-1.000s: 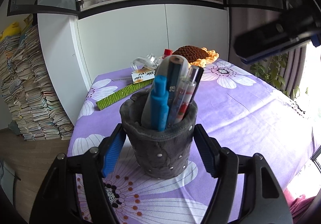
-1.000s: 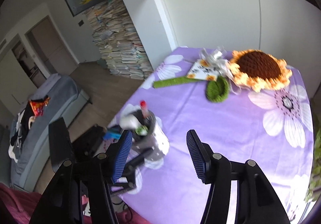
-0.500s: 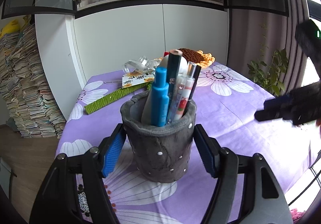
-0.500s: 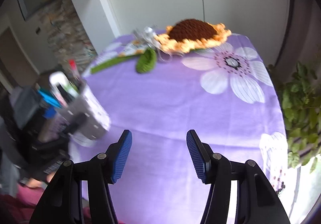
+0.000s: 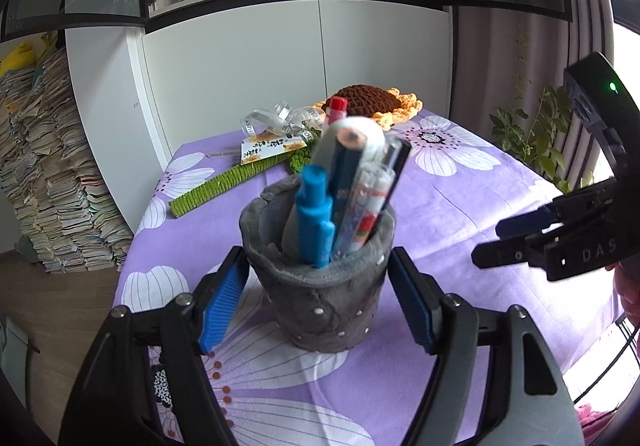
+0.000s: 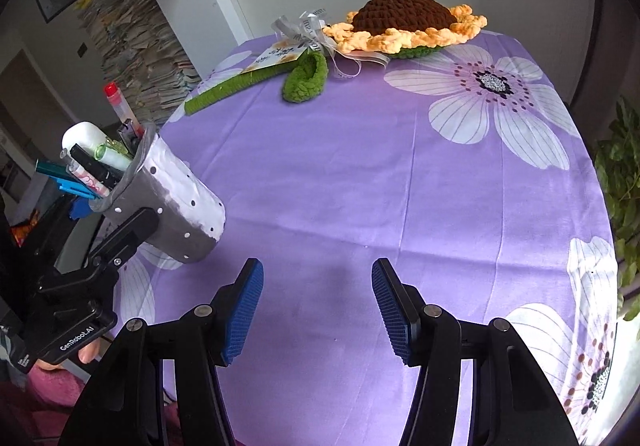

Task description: Organize stationery

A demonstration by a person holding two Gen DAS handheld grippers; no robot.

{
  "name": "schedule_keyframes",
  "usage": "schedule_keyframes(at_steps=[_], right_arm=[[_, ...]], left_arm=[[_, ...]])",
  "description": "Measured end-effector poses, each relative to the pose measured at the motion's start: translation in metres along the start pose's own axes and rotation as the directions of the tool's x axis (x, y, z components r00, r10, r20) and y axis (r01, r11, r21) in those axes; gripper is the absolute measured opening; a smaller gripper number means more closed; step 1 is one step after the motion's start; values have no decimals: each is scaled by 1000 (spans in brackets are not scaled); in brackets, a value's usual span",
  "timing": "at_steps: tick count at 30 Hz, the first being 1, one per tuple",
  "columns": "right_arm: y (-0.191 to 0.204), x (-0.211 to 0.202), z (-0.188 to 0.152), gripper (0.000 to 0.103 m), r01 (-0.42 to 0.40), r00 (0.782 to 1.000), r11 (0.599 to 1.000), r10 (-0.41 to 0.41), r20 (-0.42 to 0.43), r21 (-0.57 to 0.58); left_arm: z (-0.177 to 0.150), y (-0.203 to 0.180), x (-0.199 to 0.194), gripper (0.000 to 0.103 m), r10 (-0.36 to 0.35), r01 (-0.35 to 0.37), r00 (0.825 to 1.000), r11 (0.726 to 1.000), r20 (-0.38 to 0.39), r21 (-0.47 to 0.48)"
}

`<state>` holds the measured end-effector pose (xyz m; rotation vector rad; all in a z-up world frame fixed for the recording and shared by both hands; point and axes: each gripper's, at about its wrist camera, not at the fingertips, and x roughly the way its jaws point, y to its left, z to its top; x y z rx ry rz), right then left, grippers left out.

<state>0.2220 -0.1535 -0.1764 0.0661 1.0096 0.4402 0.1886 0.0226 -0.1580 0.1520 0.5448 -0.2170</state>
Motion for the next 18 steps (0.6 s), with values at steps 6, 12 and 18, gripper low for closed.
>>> schedule_keyframes(at_steps=[6,12,18], right_arm=[[-2,0,-4,58,3,1000,1000,-3,-5,15],[-14,-7,-6,58,10,1000,998,-11,11,57],[-26,-10,-1,58,21,999,996,-24,31,86]], left_arm=[[10,-1,3,87,28,-28,998,1000,49,-2],[11,-3,10,70,15,-14,999,1000,39,-21],[24,-15,10,70,-17,17,998,1000,58,-10]])
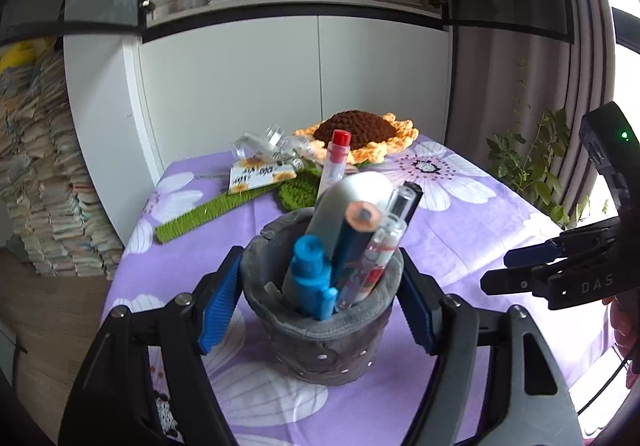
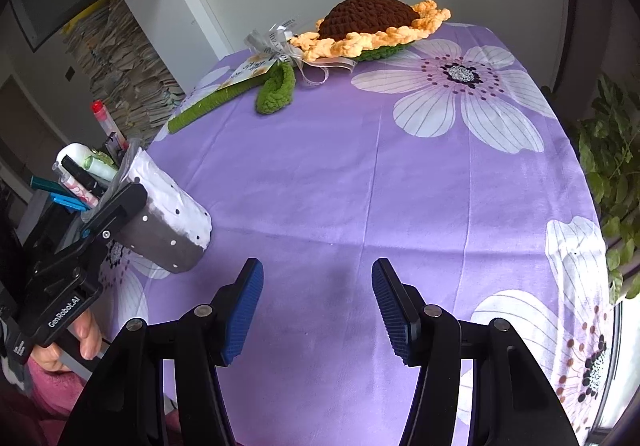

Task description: Organize stationery

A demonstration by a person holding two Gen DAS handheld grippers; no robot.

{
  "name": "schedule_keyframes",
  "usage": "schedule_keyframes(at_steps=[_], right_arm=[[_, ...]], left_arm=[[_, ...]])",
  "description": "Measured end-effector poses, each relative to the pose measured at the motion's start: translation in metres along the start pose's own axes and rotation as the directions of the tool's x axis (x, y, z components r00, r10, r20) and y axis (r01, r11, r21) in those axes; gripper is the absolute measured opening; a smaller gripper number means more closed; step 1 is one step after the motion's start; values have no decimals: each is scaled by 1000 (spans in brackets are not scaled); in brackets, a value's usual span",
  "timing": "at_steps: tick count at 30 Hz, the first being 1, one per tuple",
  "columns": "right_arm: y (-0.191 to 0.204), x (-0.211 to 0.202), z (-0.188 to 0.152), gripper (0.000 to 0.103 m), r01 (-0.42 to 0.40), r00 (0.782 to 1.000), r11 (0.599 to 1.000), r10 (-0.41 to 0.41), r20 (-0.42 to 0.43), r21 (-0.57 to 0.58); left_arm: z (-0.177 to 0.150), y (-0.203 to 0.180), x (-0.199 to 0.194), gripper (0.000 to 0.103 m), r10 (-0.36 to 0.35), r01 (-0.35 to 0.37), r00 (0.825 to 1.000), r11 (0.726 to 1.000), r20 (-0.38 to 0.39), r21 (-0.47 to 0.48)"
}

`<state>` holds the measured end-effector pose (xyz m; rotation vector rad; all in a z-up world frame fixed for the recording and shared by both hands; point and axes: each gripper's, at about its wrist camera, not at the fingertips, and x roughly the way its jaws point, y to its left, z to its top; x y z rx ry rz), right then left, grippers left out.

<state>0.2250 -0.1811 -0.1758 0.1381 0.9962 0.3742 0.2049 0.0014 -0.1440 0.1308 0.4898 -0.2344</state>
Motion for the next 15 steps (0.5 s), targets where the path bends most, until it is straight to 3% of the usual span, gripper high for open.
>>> schedule_keyframes(at_steps=[5,9,15], right_arm=[[-13,-6,5,58,7,1000,999,-8,26,36],[-21,-11,13,58,78,995,997,-80,66,25],[-39,-4,29,58,186,976,981,-190,106,47]], left_arm=[[16,-21,11,71,5,-7,1000,996,20,87],[31,-30,30,71,-40,39,999,997,6,71],[44,-42,56,71,-30,31,998,999,-47,11]])
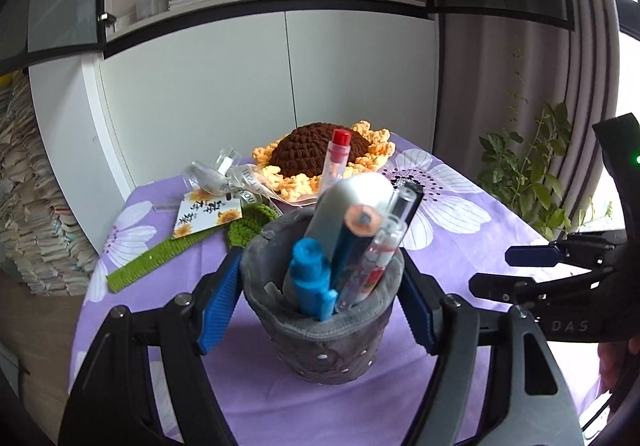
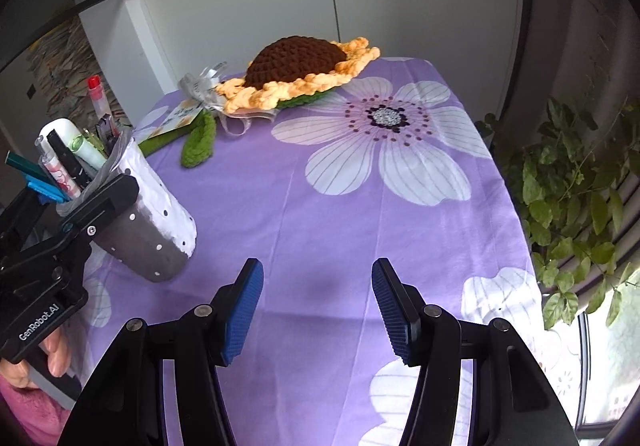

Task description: Organize stationery

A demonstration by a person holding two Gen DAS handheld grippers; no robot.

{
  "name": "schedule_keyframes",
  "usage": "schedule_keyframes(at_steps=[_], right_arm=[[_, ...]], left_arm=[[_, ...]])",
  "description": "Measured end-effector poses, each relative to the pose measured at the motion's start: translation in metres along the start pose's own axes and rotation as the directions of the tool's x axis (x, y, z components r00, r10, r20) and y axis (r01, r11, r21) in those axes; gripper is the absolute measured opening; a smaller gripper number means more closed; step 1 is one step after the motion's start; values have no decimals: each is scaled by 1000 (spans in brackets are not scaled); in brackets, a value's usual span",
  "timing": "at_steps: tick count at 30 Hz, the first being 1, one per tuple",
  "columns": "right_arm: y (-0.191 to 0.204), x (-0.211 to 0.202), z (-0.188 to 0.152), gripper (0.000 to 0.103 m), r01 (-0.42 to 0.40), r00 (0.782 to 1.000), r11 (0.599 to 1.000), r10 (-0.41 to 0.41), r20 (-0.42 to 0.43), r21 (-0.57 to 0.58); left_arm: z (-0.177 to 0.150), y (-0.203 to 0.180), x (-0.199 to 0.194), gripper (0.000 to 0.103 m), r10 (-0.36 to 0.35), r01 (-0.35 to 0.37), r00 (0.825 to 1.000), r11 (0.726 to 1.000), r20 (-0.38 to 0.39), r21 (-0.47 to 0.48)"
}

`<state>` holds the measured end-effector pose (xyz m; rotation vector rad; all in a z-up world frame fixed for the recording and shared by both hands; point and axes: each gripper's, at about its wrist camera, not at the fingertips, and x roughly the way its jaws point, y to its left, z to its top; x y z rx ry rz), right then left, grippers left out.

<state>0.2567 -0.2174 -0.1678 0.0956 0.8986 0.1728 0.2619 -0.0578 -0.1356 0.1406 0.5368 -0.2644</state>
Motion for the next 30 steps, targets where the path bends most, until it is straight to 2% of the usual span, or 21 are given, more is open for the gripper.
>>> schedule_keyframes(at_steps=[5,11,15,19,23,26,30], right_arm=[[-9,10,6,58,-4,1000,999,3,29,45],[-10,16,8,58,14,998,999,-17,58,49],[-9,17,6,58,6,998,999,-8,57,51],[-9,17,5,58,13,999,999,-16,52,51],[-7,20,1,58,13,1000,999,-13,14,44],[-6,16,-2,58,17,1000,999,-17,15,39],[-4,9,-5,58,35,999,999,-35,9,28]], left_arm=[[0,-2,10,71,22,-24,999,998,-47,-51],[0,-2,16,71,32,-34,999,995,-29,-91],[0,-10,15,71,16,-17,1000,998,-23,-62],[-1,-17,14,73,30,-30,999,1000,-33,-5],[-1,-13,12,73,22,-23,999,1000,-48,-14],[-1,-11,9,78,30,-31,998,999,-56,-18],[-1,-8,1,94,28,-30,999,999,-41,-36]])
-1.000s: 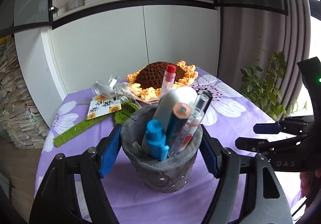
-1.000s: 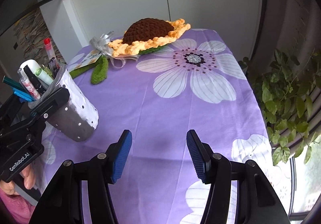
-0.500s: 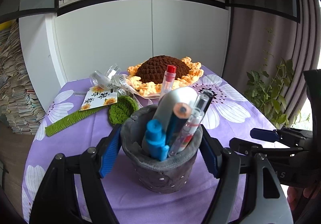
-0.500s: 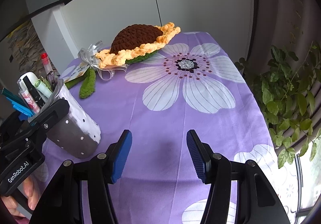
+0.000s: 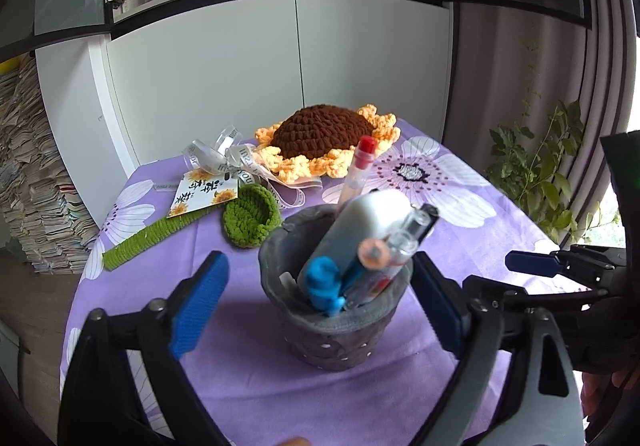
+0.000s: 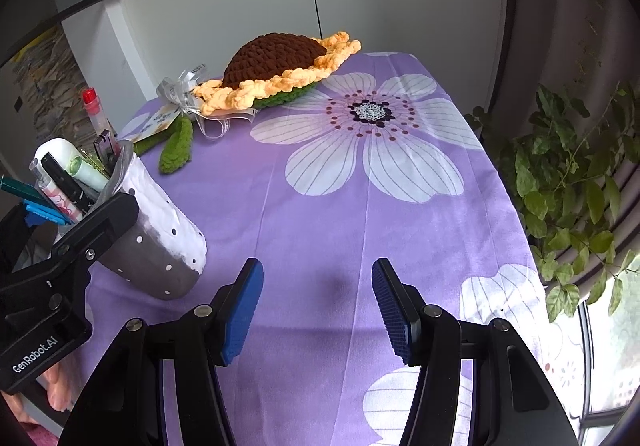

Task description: Organize stationery

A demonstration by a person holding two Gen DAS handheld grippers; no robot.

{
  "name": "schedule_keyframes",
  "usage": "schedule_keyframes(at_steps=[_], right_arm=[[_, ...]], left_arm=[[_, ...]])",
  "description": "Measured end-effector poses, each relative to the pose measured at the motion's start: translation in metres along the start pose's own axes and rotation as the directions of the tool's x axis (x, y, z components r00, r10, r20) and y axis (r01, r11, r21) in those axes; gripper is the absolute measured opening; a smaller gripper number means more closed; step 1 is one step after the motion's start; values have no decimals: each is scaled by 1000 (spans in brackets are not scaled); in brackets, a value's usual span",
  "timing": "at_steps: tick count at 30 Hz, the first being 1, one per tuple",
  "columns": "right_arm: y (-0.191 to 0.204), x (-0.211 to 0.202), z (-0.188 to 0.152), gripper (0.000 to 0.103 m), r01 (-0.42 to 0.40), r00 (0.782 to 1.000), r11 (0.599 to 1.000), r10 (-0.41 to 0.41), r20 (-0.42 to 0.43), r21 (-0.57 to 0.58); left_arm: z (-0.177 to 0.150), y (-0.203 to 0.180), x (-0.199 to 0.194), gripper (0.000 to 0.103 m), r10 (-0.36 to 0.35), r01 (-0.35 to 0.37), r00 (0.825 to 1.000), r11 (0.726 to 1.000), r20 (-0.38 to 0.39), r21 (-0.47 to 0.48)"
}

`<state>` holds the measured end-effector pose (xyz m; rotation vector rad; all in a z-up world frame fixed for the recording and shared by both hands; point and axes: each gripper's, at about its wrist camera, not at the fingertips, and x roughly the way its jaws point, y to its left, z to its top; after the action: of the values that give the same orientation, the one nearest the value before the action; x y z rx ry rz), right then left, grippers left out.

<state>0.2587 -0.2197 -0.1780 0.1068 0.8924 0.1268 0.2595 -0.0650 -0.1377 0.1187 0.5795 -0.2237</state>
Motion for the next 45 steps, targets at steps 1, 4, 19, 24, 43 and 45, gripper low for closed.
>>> schedule_keyframes(at_steps=[1,4,19,24,43,45], right_arm=[[0,-2,0,58,5,1000,1000,-5,1,-1],[-1,-9,-3,58,13,1000,1000,-13,6,0],[18,-60,-10,58,17,998,999,-14,59,-39],[23,-97,-14,58,-12,995,1000,14,104,-16],[56,-215,-53,90,20,955,999,-5,296,-50],[59,-224,-59,94,40,947,998,-20,319,-56]], left_arm=[[0,2,-4,96,-8,8,1000,1000,15,-10],[0,6,-14,102,-19,21,999,999,41,-31],[1,11,-77,102,110,-109,994,992,16,-59],[2,1,-114,102,139,-138,990,990,35,-29],[-15,-11,-229,102,149,-135,978,986,148,-103],[-18,-13,-237,102,148,-133,977,986,156,-105]])
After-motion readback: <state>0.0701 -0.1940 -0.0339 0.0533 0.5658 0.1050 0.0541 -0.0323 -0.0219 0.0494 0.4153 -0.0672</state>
